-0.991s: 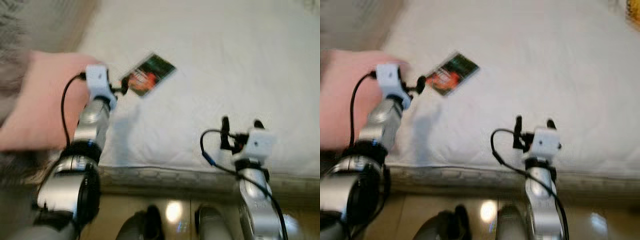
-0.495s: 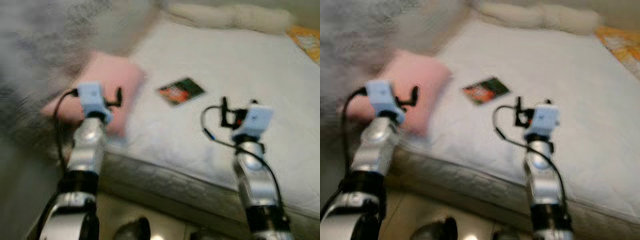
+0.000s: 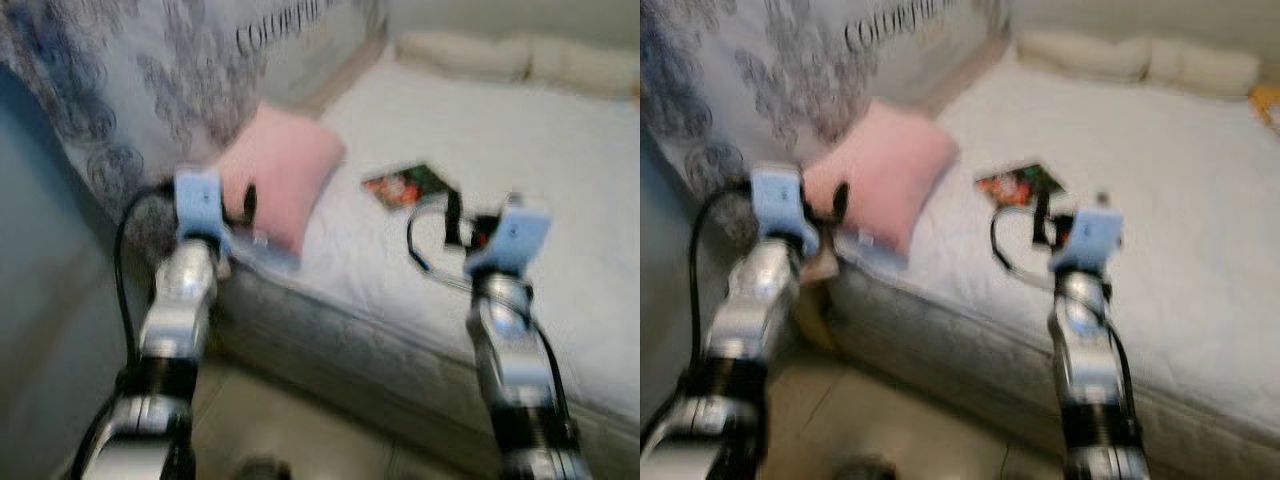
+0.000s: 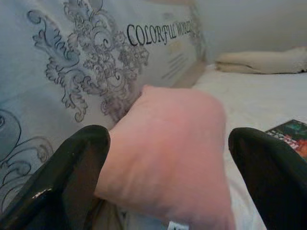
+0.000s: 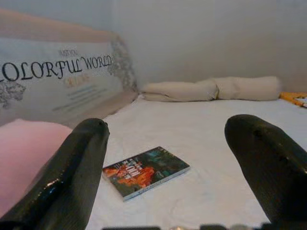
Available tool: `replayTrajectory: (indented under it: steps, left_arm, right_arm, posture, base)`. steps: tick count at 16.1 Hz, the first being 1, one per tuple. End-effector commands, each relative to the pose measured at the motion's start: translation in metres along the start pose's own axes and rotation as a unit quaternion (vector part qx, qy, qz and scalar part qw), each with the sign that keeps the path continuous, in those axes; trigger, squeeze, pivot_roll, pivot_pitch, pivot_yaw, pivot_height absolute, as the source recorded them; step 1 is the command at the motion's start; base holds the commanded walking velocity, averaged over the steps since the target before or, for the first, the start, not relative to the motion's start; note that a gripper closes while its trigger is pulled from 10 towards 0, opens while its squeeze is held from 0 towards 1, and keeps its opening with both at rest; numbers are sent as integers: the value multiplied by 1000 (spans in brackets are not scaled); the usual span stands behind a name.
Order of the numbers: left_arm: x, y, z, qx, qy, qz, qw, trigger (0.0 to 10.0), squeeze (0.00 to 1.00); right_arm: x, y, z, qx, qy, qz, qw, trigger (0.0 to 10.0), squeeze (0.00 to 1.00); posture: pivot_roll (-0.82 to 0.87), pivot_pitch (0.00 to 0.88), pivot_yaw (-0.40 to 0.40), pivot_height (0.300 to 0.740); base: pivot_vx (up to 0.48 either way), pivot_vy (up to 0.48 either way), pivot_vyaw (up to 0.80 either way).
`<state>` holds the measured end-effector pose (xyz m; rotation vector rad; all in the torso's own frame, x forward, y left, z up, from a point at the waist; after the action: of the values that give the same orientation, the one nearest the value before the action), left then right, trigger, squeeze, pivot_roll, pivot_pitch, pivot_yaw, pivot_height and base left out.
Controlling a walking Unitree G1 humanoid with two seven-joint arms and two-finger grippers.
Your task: Clean up the room
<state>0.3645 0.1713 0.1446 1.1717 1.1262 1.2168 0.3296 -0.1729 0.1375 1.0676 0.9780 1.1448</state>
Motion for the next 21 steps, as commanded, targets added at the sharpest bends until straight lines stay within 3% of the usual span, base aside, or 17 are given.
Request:
replayTrajectory:
  steps: [1, 10, 12, 13, 21]
  left_arm:
    - [-1, 3, 1, -3, -1, 3, 1000, 10000, 0]
    - [-1, 3, 1, -3, -1, 3, 1000, 10000, 0]
    - [-26, -4, -3, 20, -72, 30, 997, 10000, 0]
    - [-29, -4, -3, 22, -80, 34, 996, 10000, 0]
    - [-31, -3, -3, 24, -80, 24, 996, 10000, 0]
  right_arm:
    - [-1, 1, 1, -4, -2, 1, 1000, 10000, 0]
    - [-1, 1, 1, -4, -2, 1, 1000, 10000, 0]
    - [11, -30, -18, 74, 4, 47, 996, 10000, 0]
    - [13, -33, -20, 82, 5, 51, 995, 10000, 0]
    - [9, -33, -17, 83, -1, 43, 996, 10000, 0]
  posture:
    - [-56, 0, 27, 740]
    - [-56, 0, 27, 740]
    - [-67, 0, 46, 740]
    - [-67, 0, 46, 740]
    - [-69, 0, 47, 740]
  base:
    - [0, 0, 0]
    - [0, 0, 0]
    - [444, 0, 0]
    - [446, 0, 0]
    - [465, 0, 0]
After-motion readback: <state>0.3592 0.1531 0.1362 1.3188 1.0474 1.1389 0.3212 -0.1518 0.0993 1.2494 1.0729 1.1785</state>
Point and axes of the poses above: a point about 5 cm out from each wrist's last joint towards the gripper, its own z axis pointing out of the wrist towards the gripper, its own y axis along the axis of the wrist's last joint, x = y × z, the point moved 2 cm from there along z, pointing out of the wrist towards the gripper, and after that the axes turned 5 degrees about -z, right-handed, at the moved point
